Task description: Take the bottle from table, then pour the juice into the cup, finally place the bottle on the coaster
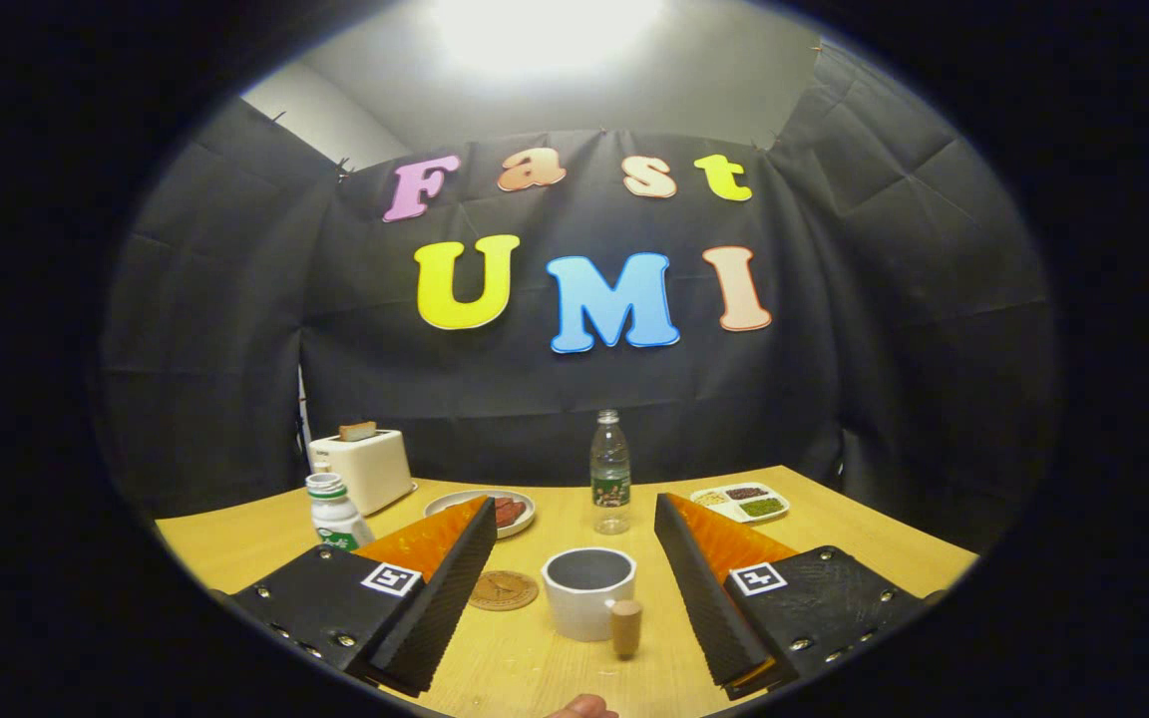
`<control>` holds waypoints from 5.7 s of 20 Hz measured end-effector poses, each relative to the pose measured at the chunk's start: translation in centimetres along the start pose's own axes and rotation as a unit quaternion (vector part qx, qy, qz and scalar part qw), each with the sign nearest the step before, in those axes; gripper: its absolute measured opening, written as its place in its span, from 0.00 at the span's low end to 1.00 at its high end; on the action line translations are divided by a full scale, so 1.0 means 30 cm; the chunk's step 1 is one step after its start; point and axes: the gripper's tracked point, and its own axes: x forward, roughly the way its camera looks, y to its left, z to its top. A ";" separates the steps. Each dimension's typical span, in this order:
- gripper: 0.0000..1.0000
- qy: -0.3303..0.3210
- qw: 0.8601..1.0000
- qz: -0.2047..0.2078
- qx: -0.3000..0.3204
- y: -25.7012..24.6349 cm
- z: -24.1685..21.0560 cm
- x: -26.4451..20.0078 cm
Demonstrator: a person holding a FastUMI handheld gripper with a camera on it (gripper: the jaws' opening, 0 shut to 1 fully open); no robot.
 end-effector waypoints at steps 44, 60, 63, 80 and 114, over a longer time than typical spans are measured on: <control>0.67 0.029 0.999 -0.001 -0.018 0.505 -0.206 0.184; 0.67 0.045 0.989 -0.022 0.138 0.347 -0.194 0.252; 0.67 0.051 0.987 -0.017 0.151 0.357 -0.205 0.260; 0.67 0.075 0.955 0.023 0.287 0.410 -0.274 0.306; 0.66 0.037 0.809 0.048 0.585 0.355 -0.261 0.336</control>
